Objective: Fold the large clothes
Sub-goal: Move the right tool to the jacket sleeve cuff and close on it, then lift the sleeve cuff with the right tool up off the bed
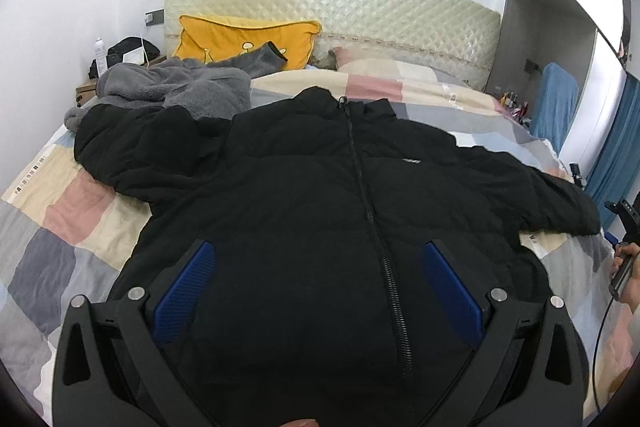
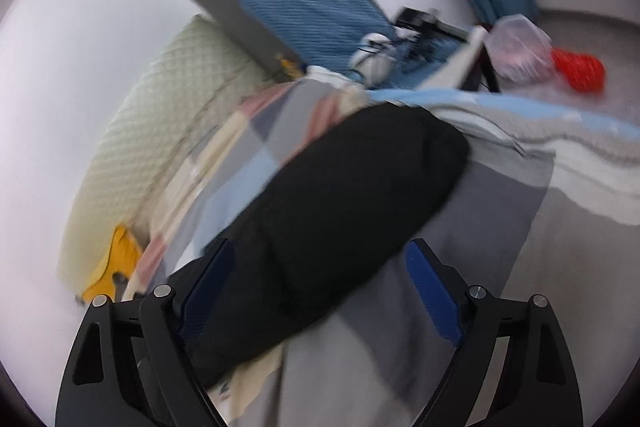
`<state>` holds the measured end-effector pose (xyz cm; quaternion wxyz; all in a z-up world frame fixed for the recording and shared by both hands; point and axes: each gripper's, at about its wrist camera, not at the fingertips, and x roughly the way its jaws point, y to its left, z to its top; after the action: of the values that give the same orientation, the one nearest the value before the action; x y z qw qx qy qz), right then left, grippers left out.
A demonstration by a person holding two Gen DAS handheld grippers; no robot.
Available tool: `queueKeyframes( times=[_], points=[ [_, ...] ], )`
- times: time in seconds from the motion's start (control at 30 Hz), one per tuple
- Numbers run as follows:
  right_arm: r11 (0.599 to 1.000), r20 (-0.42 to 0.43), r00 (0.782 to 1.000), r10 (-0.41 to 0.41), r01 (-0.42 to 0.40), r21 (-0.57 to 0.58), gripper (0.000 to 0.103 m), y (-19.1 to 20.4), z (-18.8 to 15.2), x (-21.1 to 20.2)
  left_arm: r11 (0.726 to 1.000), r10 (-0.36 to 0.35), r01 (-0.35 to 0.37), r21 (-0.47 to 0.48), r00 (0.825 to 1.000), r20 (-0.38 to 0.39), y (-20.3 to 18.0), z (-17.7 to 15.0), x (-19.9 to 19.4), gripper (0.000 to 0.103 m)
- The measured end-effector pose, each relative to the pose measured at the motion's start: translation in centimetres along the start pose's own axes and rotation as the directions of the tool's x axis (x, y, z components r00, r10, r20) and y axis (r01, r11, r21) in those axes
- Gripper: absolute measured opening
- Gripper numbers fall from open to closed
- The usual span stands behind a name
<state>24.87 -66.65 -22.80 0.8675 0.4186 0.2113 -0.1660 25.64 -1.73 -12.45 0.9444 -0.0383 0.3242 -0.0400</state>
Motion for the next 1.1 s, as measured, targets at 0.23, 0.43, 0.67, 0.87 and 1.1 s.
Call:
queueKeyframes(
  times=[0.23, 0.43, 0.67, 0.87, 1.1],
  points=[
    [0.997, -0.024, 0.999, -0.035, 0.037, 0.070, 0.066, -2.5, 0.8, 4.8, 1.000, 0.022, -0.021, 0.006, 0.998, -0.053, 0.4, -0.9, 2.2, 0.103],
    [0.985, 0.057, 0.992, -0.109, 0.100, 0.139, 0.067, -2.6, 1.8, 6.0, 0.995, 0.095, -0.095, -0.031, 0.995, -0.018, 1.4, -1.1, 2.4, 0.103],
    [0.962, 0.060, 0.979, -0.197, 0.181, 0.202, 0.065, -2.8, 2.2, 4.8, 0.990, 0.104, -0.105, -0.098, 0.994, -0.014, 2.6, -0.7, 2.6, 0.103],
    [0.962, 0.055, 0.976, -0.212, 0.198, 0.188, 0.074, -4.0, 1.9, 5.5, 0.991, 0.108, -0.112, -0.076, 0.993, -0.056, 2.3, -1.2, 3.3, 0.103],
    [0.973, 0.085, 0.993, -0.084, 0.063, 0.221, 0.089, -3.1, 4.9, 8.3, 0.990, 0.116, -0.121, -0.071, 0.991, -0.069, 2.3, -1.4, 4.0, 0.103]
  ],
)
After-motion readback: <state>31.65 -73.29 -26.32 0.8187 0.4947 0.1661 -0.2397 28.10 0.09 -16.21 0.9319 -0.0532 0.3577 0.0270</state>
